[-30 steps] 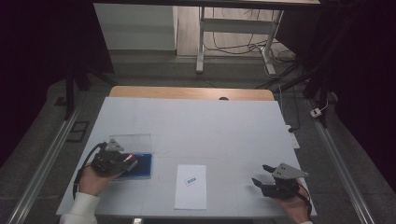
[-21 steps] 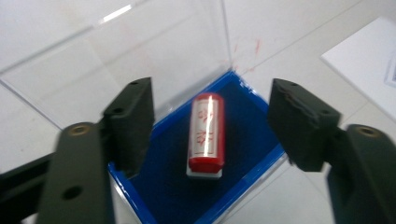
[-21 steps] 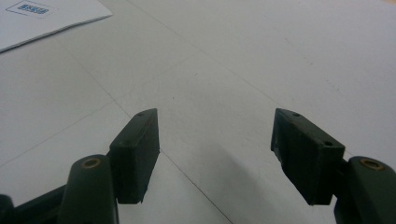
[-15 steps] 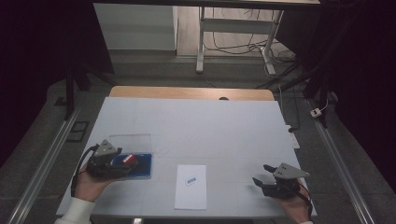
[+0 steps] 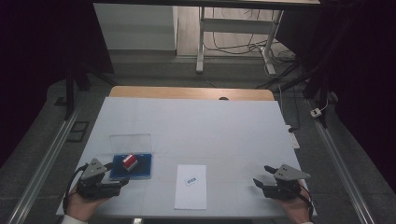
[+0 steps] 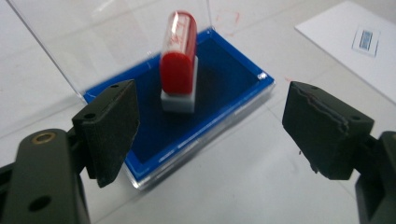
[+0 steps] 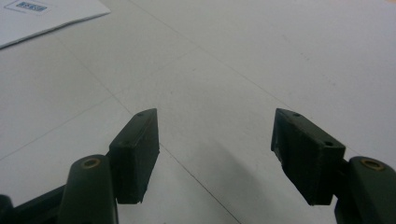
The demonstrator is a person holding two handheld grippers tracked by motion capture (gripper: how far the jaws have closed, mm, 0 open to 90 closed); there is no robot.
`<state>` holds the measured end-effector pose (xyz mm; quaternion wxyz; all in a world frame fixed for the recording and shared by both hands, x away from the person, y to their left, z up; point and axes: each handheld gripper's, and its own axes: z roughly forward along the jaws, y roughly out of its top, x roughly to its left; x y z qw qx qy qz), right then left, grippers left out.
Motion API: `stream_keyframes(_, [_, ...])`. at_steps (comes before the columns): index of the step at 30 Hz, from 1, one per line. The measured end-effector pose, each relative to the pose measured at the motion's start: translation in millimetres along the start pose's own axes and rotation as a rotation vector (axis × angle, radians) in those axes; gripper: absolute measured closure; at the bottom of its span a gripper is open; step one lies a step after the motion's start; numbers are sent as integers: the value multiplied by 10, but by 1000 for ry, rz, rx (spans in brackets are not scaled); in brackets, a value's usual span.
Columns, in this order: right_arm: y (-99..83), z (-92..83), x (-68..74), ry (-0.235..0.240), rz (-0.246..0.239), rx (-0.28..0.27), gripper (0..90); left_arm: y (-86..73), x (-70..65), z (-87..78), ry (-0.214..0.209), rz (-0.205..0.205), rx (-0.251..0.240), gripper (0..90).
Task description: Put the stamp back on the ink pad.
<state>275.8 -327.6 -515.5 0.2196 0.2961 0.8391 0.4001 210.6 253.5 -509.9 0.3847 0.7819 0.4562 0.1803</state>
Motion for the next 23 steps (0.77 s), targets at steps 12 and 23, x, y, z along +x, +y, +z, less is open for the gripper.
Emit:
stream_keyframes(12, [4,-30,-13,-4,14,-19,318,-17,-25,50,5,15,19,190])
stream_keyframes(23, [8,-36,-16,-4,8,-25,317,-24,-28,75,2,17,31,190])
